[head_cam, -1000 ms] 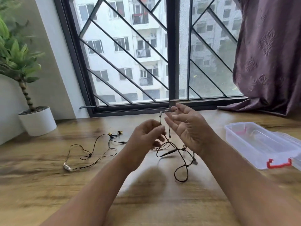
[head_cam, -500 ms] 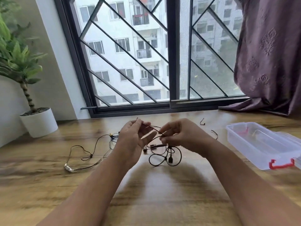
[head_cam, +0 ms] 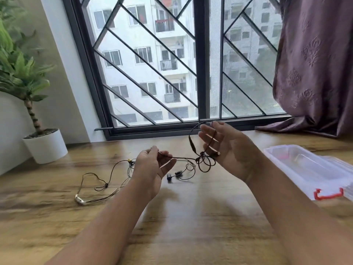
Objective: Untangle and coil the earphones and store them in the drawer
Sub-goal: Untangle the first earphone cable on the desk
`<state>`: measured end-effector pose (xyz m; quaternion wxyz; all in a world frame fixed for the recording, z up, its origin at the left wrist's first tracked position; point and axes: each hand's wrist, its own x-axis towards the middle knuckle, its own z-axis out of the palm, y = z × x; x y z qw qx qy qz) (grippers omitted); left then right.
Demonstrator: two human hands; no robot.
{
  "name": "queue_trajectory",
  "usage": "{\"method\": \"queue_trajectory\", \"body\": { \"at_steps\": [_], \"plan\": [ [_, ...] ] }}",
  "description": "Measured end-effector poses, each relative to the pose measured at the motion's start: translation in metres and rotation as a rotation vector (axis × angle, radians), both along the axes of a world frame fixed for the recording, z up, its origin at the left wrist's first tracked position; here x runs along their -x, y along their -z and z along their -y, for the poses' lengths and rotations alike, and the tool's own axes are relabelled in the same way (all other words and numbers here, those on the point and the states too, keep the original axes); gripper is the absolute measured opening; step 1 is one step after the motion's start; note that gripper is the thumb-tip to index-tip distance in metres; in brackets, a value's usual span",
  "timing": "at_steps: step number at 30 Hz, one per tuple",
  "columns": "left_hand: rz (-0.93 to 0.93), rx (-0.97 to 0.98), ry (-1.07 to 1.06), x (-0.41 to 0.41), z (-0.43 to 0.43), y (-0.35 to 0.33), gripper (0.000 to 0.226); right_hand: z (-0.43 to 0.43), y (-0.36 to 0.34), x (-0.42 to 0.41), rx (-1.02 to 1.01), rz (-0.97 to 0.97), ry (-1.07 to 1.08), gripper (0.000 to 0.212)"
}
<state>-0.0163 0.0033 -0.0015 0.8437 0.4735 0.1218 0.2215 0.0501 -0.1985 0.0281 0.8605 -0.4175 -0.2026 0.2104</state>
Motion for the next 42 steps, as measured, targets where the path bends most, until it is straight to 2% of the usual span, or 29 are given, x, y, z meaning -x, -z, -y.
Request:
{"method": "queue_trajectory", "body": {
  "at_steps": [3, 5, 9, 11, 13, 15, 18, 22, 24, 25, 27, 28, 30, 31, 33, 35, 37, 39, 42],
  "plan": [
    [-0.027, 0.006, -0.045, -0.001, -0.002, 0.001, 0.018, 0.002, -0.005, -0.001, -0.188, -0.072, -0.08, 0.015],
    [-0.042, 0.008, -0.064, -0.002, -0.002, 0.002, 0.017, 0.005, -0.008, -0.001, -0.243, -0.101, -0.066, 0.016],
    [-0.08, -0.058, -0.102, -0.004, -0.006, 0.005, 0.016, 0.009, -0.005, -0.008, -0.284, -0.242, 0.093, 0.037],
    [-0.105, -0.114, -0.109, -0.005, -0.008, 0.006, 0.014, 0.011, -0.002, -0.013, -0.239, -0.292, 0.216, 0.027],
    [-0.125, -0.166, -0.093, -0.005, -0.008, 0.008, 0.013, 0.01, 0.003, -0.018, 0.03, -0.202, 0.387, 0.018],
    [-0.129, -0.191, -0.062, -0.005, -0.006, 0.008, 0.012, 0.007, 0.011, -0.019, 0.419, -0.019, 0.513, 0.013],
    [-0.091, -0.152, -0.004, -0.003, -0.003, 0.004, 0.011, 0.0, 0.022, -0.016, 0.862, 0.257, 0.502, 0.013],
    [-0.033, -0.092, 0.051, 0.002, 0.001, -0.001, 0.013, -0.006, 0.026, -0.01, 1.205, 0.569, 0.374, 0.019],
    [-0.02, -0.087, 0.073, 0.004, 0.003, -0.003, 0.014, -0.009, 0.025, -0.007, 1.33, 0.726, 0.377, 0.018],
    [-0.017, -0.088, 0.081, 0.005, 0.004, -0.004, 0.014, -0.009, 0.024, -0.006, 1.341, 0.812, 0.431, 0.019],
    [-0.011, -0.079, 0.086, 0.006, 0.005, -0.006, 0.015, -0.008, 0.02, -0.002, 1.179, 0.93, 0.512, 0.017],
    [-0.007, -0.069, 0.088, 0.006, 0.005, -0.006, 0.015, -0.007, 0.016, 0.001, 1.058, 0.933, 0.468, 0.013],
    [0.014, -0.052, 0.099, 0.006, 0.006, -0.006, 0.017, -0.007, 0.01, 0.009, 0.906, 0.873, 0.204, 0.016],
    [0.027, -0.046, 0.106, 0.006, 0.006, -0.006, 0.017, -0.008, 0.01, 0.013, 0.904, 0.855, 0.078, 0.02],
    [0.049, -0.028, 0.112, 0.006, 0.006, -0.006, 0.018, -0.014, 0.014, 0.017, 1.0, 0.901, -0.034, 0.025],
    [0.068, 0.011, 0.108, 0.005, 0.006, -0.007, 0.019, -0.018, 0.017, 0.015, 1.068, 0.951, -0.038, 0.022],
    [0.071, 0.019, 0.105, 0.006, 0.004, -0.008, 0.023, -0.019, 0.019, 0.011, 1.006, 0.943, -0.007, 0.016],
    [0.026, -0.103, 0.091, 0.008, 0.004, -0.006, 0.029, -0.017, 0.019, 0.007, 0.897, 0.889, 0.059, 0.014],
    [-0.019, -0.544, 0.015, 0.012, 0.008, -0.002, 0.028, -0.014, 0.023, -0.001, 0.849, 0.773, 0.199, 0.027]
  ]
}}
